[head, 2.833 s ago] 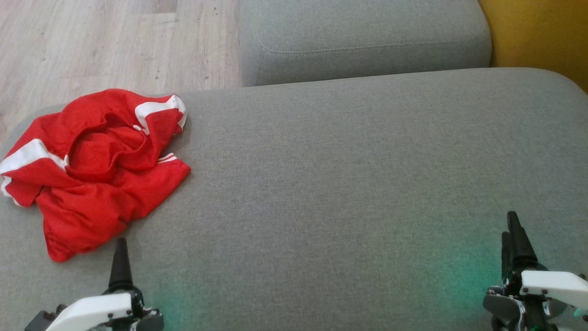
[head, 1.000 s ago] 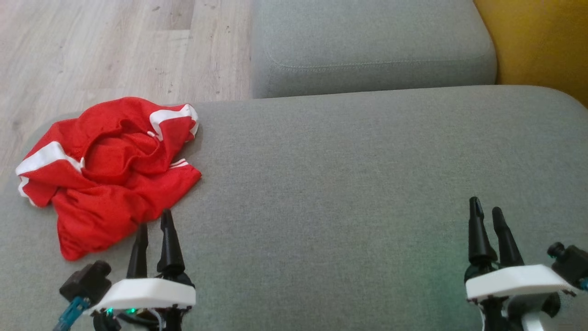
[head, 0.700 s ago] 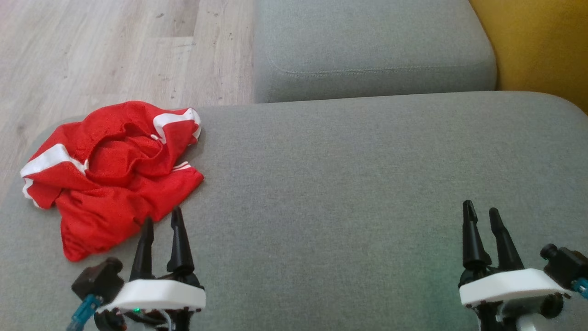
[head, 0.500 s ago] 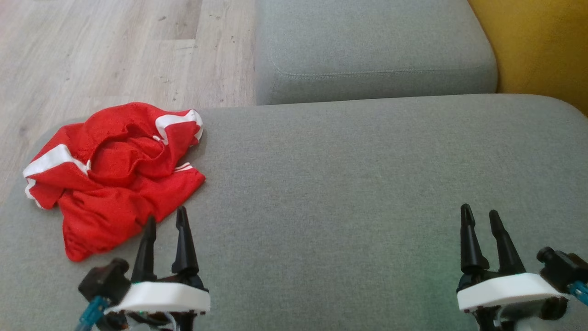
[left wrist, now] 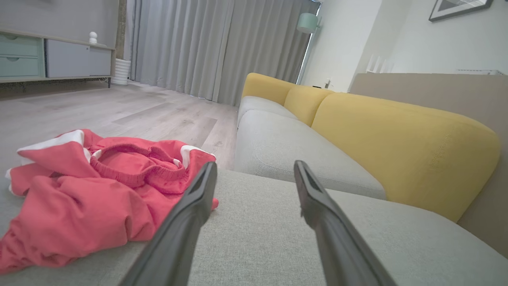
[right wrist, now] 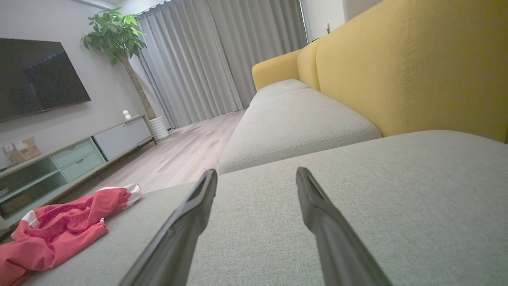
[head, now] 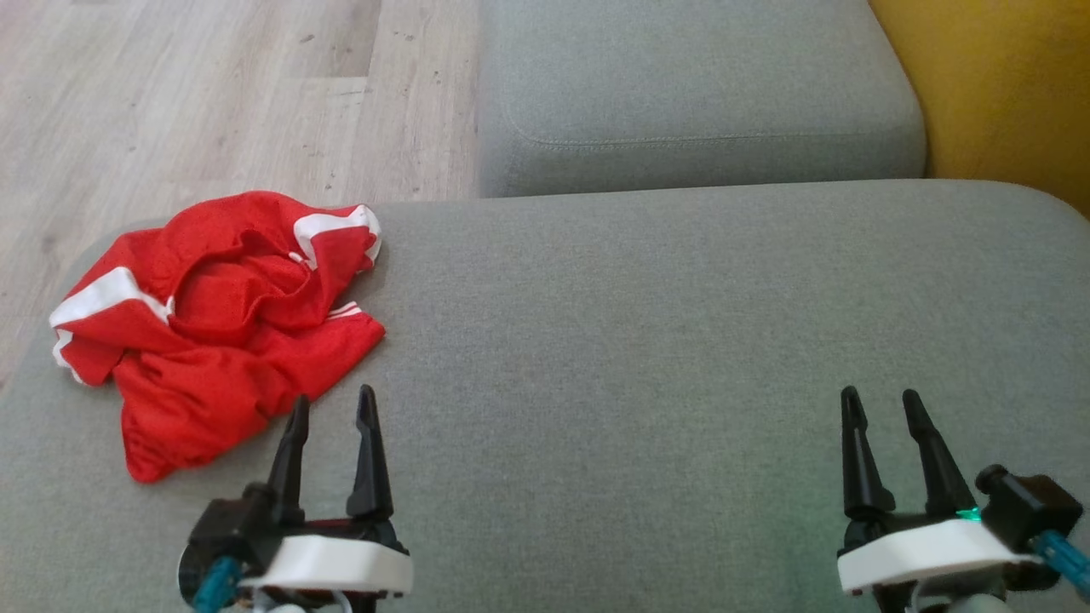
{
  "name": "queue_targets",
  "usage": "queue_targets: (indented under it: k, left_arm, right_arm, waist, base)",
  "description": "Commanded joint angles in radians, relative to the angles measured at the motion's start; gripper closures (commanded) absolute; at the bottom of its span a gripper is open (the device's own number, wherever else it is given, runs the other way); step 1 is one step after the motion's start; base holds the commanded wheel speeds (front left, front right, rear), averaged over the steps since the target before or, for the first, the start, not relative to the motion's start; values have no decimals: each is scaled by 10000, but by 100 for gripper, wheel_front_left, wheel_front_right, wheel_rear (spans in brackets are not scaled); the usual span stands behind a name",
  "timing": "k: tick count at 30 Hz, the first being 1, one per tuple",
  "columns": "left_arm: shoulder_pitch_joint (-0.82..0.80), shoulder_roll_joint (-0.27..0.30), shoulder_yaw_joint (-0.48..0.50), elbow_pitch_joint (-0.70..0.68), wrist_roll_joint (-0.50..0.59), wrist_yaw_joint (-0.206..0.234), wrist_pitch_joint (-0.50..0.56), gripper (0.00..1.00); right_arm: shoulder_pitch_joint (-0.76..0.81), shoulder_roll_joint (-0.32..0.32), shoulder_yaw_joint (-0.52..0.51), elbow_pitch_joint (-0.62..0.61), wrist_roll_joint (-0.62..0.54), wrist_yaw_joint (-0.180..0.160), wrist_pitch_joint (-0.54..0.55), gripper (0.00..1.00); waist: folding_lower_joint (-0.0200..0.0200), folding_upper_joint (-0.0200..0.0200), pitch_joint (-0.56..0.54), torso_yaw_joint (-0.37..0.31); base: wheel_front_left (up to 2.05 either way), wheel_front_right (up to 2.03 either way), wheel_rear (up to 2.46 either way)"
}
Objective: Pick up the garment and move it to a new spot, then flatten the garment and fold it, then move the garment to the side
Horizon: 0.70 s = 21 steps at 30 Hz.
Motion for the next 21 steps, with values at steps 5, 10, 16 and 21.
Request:
queue_targets:
  k: [5, 10, 16, 21]
  left_arm:
    - [-335, 57, 38, -435, 766, 137, -276, 0]
    - [-333, 59, -91, -503, 1360, 208, -423, 0]
    - [-350, 62, -231, -558, 2122, 261, -602, 0]
    - [-327, 65, -327, -571, 2764, 322, -750, 0]
  right_arm:
    - [-251, -92, 259, -429, -765, 43, -281, 0]
    - [-176, -95, 279, -456, -1270, 44, -428, 0]
    - [-124, -98, 344, -541, -1987, 46, -605, 0]
    - [-60, -101, 407, -586, -2610, 47, -753, 0]
  waist:
    - [0, 0, -28, 40]
    - [0, 0, -60, 103]
    - [0, 0, -84, 167]
    - [0, 0, -140, 209]
  base:
    - [0, 0, 0]
    - [0, 0, 0]
    - [0, 0, 0]
    - [0, 0, 0]
